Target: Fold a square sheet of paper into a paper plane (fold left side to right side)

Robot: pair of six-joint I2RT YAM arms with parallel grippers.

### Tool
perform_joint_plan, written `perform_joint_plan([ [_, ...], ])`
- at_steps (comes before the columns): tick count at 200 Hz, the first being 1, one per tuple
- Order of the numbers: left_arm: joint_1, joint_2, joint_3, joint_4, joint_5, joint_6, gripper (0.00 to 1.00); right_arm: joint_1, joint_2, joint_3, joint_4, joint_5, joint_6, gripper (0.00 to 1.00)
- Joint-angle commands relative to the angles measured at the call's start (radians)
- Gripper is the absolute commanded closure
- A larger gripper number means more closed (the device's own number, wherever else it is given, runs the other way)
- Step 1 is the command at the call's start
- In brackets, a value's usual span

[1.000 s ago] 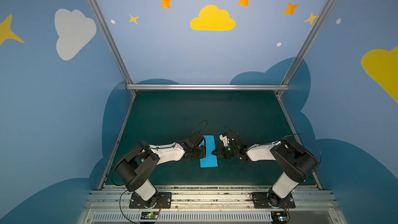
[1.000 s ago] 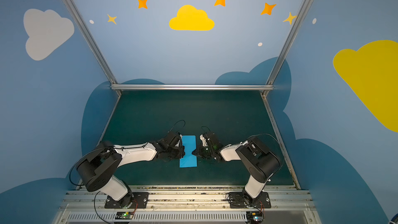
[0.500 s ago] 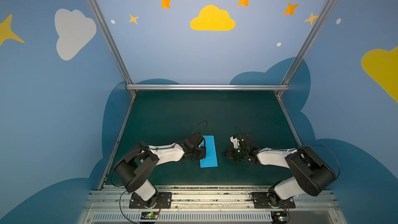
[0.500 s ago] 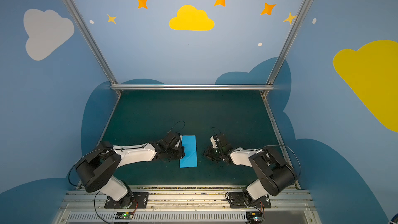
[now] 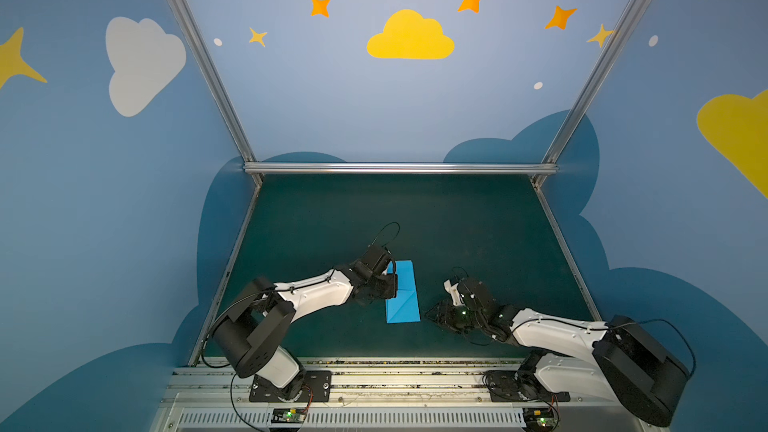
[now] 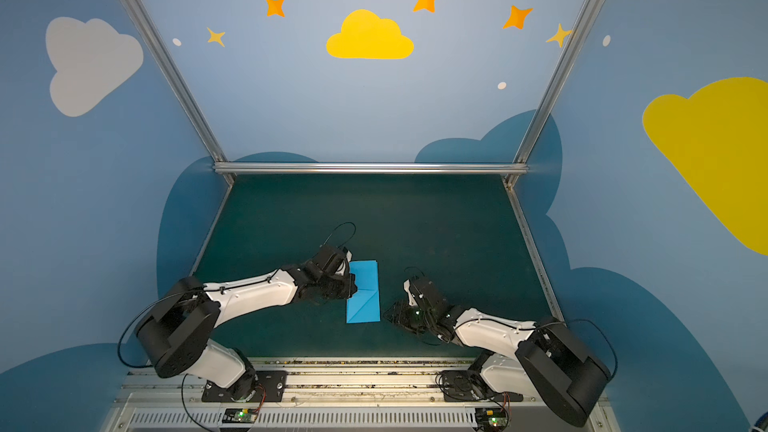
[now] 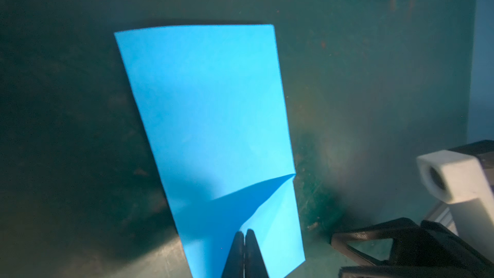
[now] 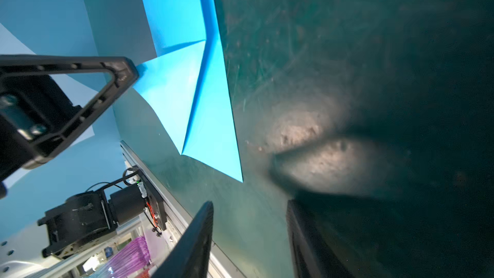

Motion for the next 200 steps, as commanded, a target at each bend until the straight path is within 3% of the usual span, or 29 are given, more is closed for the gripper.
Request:
perform_joint_plan([
  [1,0.009,0.030,0.010,-0.026,0.007,0.024,0.94,0.018,0.002,-0.030,-0.043,0.039,0.034,0.49],
  [137,0.027,0.132,-0.041,0.039,0.008,0.019,0.96,0.129,0.275,0.026,0.181,0.100,0.110,0.38],
  [200,0.027,0.138,-0.048,0.052,0.022,0.017,0.96,0.098,0.241,0.041,0.089,0.202,0.095,0.38],
])
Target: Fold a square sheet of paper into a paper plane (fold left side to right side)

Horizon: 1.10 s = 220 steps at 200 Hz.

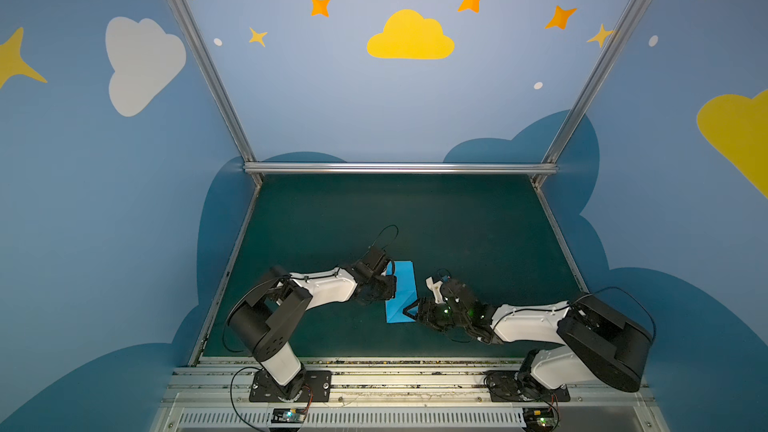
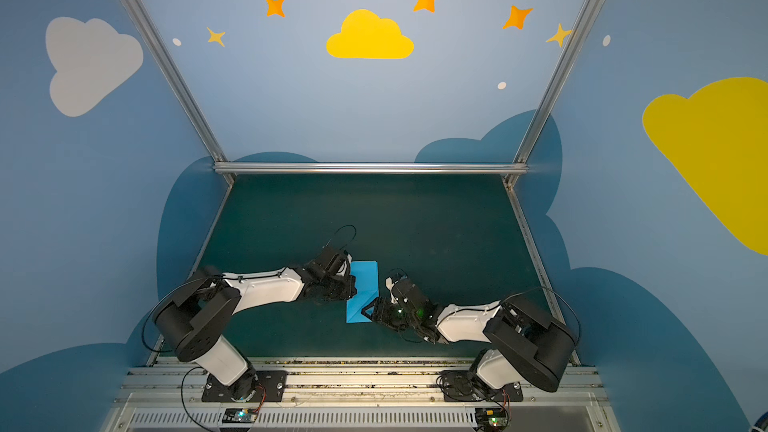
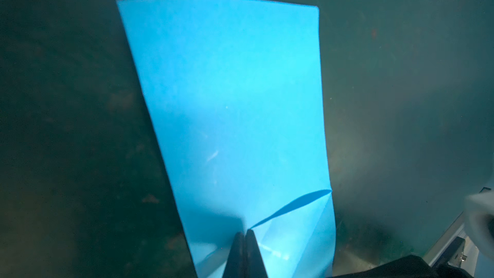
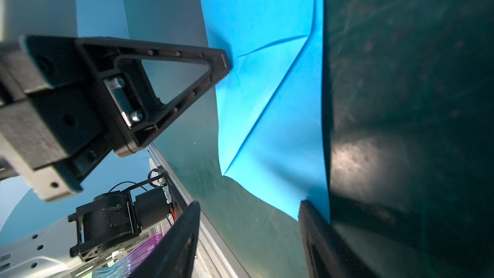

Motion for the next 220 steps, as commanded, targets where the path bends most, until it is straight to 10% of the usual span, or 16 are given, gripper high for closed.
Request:
perform_joint_plan([
  [1,0.001,0.038,-0.033,-0.027,-0.004,0.011,0.96,-0.025,0.020,-0.022,-0.203,0.140,-0.009,0.38],
  [126,0.002,0.013,-0.029,-0.025,0.013,0.004,0.96,0.020,0.005,-0.048,-0.265,0.141,-0.009,0.38],
  [179,0.029,-0.224,-0.060,-0.085,-0.025,-0.047,0.48,0.014,0.006,-0.036,-0.282,0.150,-0.017,0.39],
  [220,0.097,-0.292,-0.120,-0.092,-0.001,-0.062,0.37,0.005,0.023,-0.029,-0.273,0.136,-0.029,0.46],
])
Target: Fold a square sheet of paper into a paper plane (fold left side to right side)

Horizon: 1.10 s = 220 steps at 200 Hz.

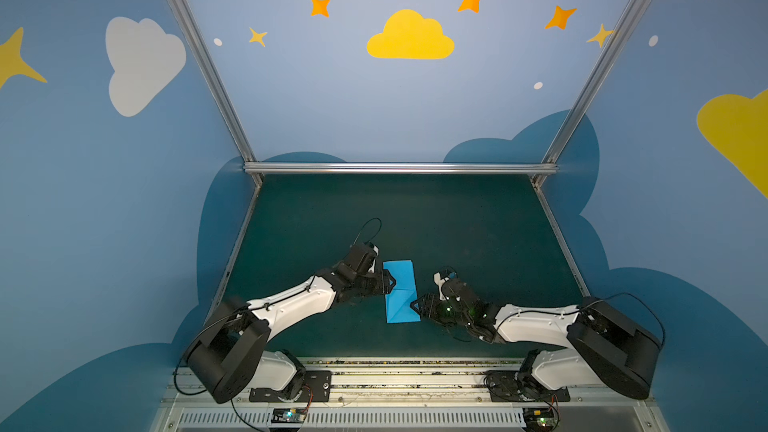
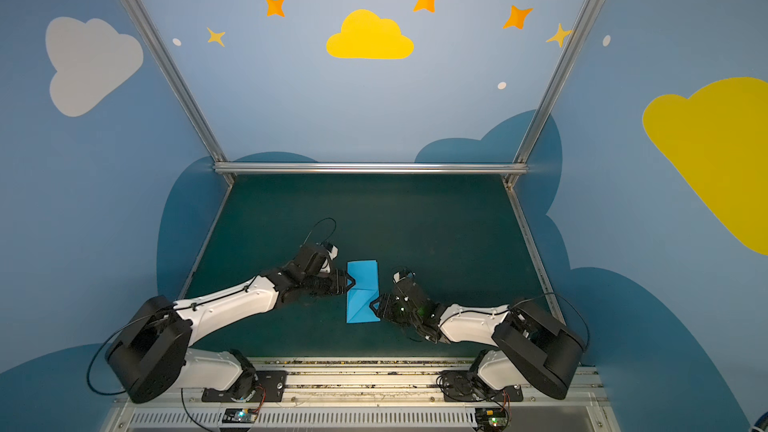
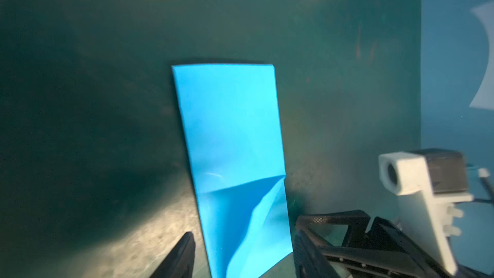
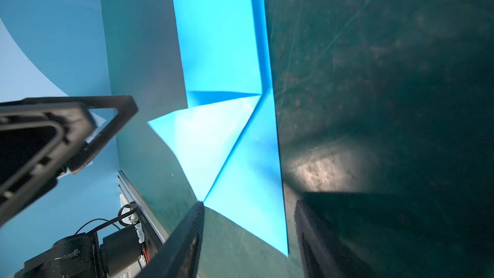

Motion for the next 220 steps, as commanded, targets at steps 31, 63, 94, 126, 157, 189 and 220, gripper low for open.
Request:
perform_joint_plan([
  [31,0.074,0.026,-0.053,0.009,0.065,-0.010,0.35,0.001,0.087,-0.033,-0.158,-0.018,-0.002,0.52],
  [63,0.092,0.098,-0.051,0.080,0.119,-0.003,0.35,0.000,0.102,-0.035,-0.148,-0.025,0.003,0.62],
  [94,0.092,0.180,-0.043,0.153,0.171,-0.003,0.36,-0.001,0.105,-0.038,-0.149,-0.021,0.003,0.69],
  [126,0.093,0.267,-0.038,0.232,0.227,-0.014,0.37,-0.001,0.110,-0.038,-0.146,-0.022,0.006,0.76],
  [157,0.094,0.329,-0.055,0.324,0.280,-0.025,0.38,-0.001,0.112,-0.039,-0.146,-0.021,0.009,0.79],
  [189,0.093,0.335,-0.090,0.433,0.325,-0.048,0.40,-0.002,0.120,-0.040,-0.142,-0.021,0.012,0.81],
  [220,0.095,0.295,-0.131,0.523,0.344,-0.064,0.41,-0.003,0.131,-0.042,-0.134,-0.024,0.013,0.81],
])
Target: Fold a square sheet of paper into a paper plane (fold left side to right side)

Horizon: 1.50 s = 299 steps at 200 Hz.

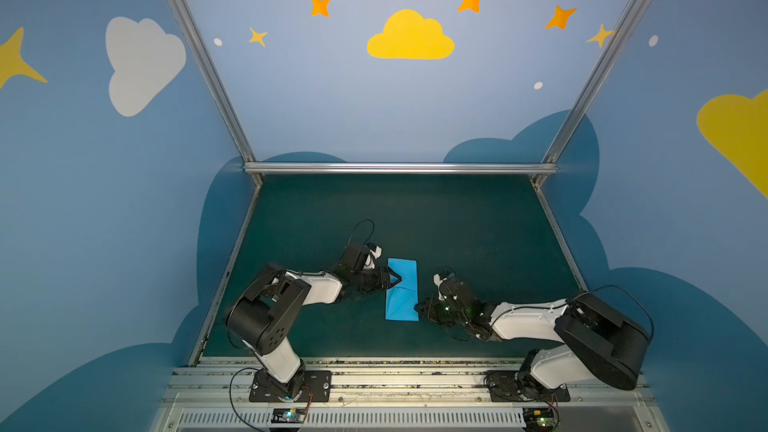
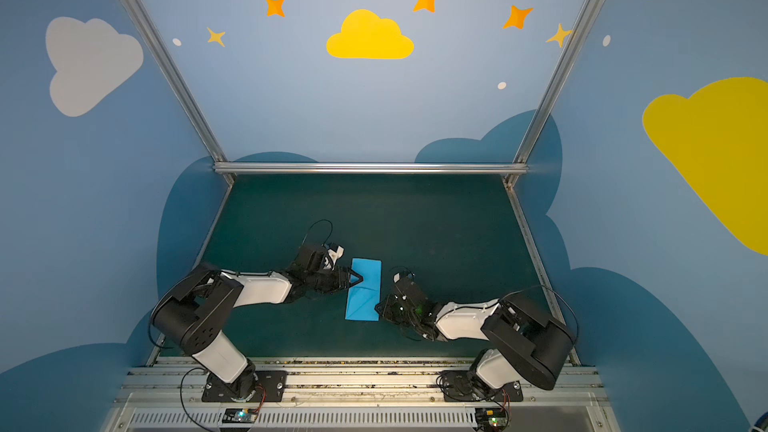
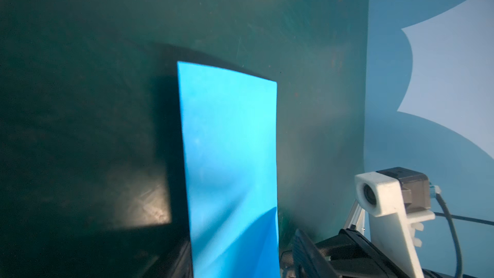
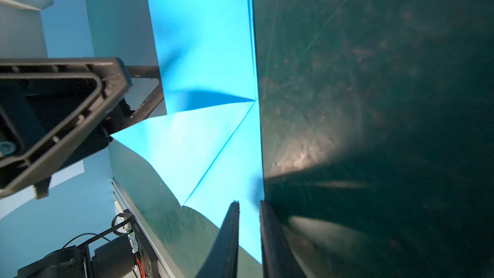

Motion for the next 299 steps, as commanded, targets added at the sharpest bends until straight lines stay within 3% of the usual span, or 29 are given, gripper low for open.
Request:
perform_joint_plan([
  [1,-0.005,-0.006,-0.052,0.031,0.033,-0.020,0.41,0.008,0.065,-0.048,-0.164,-0.017,0.008,0.81],
  [47,-0.006,-0.025,-0.063,0.058,0.047,-0.024,0.49,0.008,0.074,-0.053,-0.152,-0.020,0.011,0.81],
  [95,-0.005,-0.026,-0.057,0.042,0.017,-0.031,0.80,0.007,0.064,-0.052,-0.151,-0.022,0.011,0.82],
  [124,-0.003,-0.111,-0.014,-0.110,-0.034,0.013,0.92,-0.014,0.018,-0.050,-0.169,-0.045,-0.002,0.80],
  [140,-0.002,-0.202,0.027,-0.274,-0.111,0.063,0.95,-0.051,-0.046,-0.052,-0.210,-0.060,-0.020,0.79],
  [167,-0.002,-0.341,0.141,-0.625,-0.343,0.156,0.96,-0.136,-0.201,-0.051,-0.345,-0.062,-0.074,0.77],
  [205,-0.015,-0.378,0.336,-1.027,-0.639,0.239,0.96,-0.308,-0.394,-0.037,-0.528,-0.105,-0.199,0.76],
  [230,-0.081,-0.332,0.476,-1.225,-0.859,0.264,0.96,-0.432,-0.473,-0.042,-0.579,-0.170,-0.259,0.75],
  [249,-0.137,-0.265,0.562,-1.325,-0.966,0.254,0.96,-0.519,-0.501,-0.053,-0.587,-0.231,-0.290,0.75],
  [299,-0.300,0.004,0.731,-1.423,-1.061,0.164,0.95,-0.680,-0.495,-0.062,-0.579,-0.355,-0.350,0.75],
])
